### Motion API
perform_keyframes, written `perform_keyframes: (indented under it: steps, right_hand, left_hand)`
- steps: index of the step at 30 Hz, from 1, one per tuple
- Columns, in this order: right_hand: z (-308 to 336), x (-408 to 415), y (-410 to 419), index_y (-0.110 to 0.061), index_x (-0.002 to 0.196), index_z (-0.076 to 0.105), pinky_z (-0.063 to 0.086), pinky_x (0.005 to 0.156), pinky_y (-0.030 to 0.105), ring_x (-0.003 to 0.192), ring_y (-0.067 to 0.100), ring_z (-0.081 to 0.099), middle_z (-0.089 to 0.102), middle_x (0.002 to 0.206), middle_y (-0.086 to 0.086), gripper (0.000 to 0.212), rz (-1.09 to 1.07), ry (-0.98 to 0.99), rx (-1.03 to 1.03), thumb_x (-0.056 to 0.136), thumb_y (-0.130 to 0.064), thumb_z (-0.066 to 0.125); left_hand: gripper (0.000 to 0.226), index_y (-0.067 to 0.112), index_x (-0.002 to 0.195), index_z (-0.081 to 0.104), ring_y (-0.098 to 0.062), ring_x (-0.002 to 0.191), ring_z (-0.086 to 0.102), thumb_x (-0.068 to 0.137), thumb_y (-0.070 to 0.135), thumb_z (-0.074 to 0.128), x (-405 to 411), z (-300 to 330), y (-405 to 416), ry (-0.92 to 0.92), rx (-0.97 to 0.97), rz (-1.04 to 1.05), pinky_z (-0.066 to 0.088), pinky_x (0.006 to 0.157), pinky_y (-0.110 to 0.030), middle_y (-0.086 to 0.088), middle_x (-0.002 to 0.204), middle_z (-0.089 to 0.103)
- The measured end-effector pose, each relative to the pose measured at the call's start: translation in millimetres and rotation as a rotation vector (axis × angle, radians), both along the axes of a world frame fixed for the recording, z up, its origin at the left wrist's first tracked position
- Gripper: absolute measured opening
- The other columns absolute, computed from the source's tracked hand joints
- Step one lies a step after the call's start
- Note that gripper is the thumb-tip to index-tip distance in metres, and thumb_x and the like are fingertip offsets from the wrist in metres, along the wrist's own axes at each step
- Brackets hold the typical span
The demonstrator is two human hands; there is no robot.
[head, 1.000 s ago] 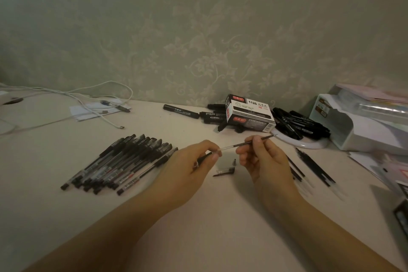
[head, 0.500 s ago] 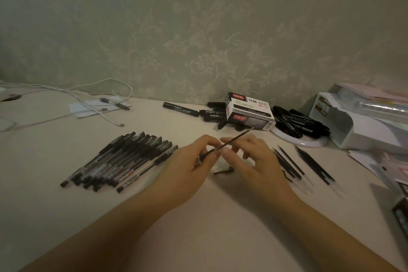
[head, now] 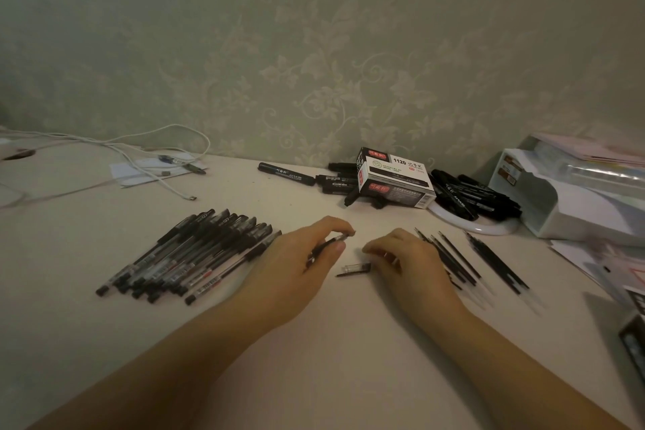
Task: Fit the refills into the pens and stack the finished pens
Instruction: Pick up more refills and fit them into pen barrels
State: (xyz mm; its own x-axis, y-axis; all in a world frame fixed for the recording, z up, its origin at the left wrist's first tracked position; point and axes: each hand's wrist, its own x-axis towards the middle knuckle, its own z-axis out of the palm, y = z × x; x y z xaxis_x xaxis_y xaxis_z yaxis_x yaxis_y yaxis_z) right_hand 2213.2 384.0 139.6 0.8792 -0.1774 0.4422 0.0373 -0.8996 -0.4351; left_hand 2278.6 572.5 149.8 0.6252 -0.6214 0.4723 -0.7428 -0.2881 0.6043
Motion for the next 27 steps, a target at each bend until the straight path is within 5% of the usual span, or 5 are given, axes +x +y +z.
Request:
perform_keyframes:
  steps: [3, 9, 13, 23, 27]
  right_hand:
    - [0, -1, 0, -0.015, 0.095, 0.074, 0.043, 0.074, 0.017, 0.079, 0.006, 0.055, 0.066, 0.089, -0.004, 0.010, -0.019, -0.042, 0.047, 0.091, -0.009, 0.066]
    - [6, -3, 6, -0.024, 0.091, 0.073, 0.051, 0.070, 0.014, 0.073, 0.005, 0.067, 0.072, 0.079, -0.006, 0.013, 0.169, -0.170, 0.677, 0.091, -0.012, 0.068]
    - [5, -3, 11, -0.020, 0.094, 0.073, 0.052, 0.072, 0.016, 0.076, 0.008, 0.069, 0.073, 0.082, -0.002, 0.013, 0.277, -0.112, 0.712, 0.091, -0.009, 0.068]
    - [3, -2, 10, -0.030, 0.092, 0.074, 0.055, 0.077, 0.022, 0.083, 0.013, 0.070, 0.075, 0.090, -0.002, 0.020, 0.328, -0.067, 0.692, 0.087, -0.011, 0.072]
    - [2, -1, 10, -0.027, 0.092, 0.074, 0.056, 0.076, 0.023, 0.086, 0.015, 0.071, 0.075, 0.091, 0.000, 0.019, 0.323, -0.065, 0.722, 0.085, -0.010, 0.074]
  left_hand:
    - [0.019, 0.042, 0.114, 0.054, 0.003, 0.064, 0.051, 0.098, 0.041, 0.043, 0, -2, 1, -0.046, 0.084, 0.024, 0.030, 0.053, -0.012, 0.029, 0.071, 0.054]
    - [0.015, 0.041, 0.109, 0.055, -0.005, 0.065, 0.053, 0.098, 0.040, 0.044, 3, -2, 3, -0.064, 0.105, 0.055, 0.043, 0.055, -0.025, 0.016, 0.066, 0.054]
    - [0.016, 0.041, 0.110, 0.056, 0.005, 0.065, 0.051, 0.098, 0.039, 0.046, 2, -3, 0, -0.068, 0.132, 0.039, 0.029, 0.051, -0.012, 0.032, 0.069, 0.053]
    - [0.015, 0.039, 0.109, 0.056, 0.007, 0.064, 0.050, 0.098, 0.038, 0.046, -2, 0, 0, -0.050, 0.135, 0.011, 0.026, 0.052, -0.016, 0.037, 0.074, 0.052]
    - [0.019, 0.034, 0.108, 0.060, 0.003, 0.065, 0.052, 0.099, 0.034, 0.044, -2, 0, -1, -0.008, 0.113, 0.004, 0.031, 0.055, -0.015, 0.023, 0.067, 0.054]
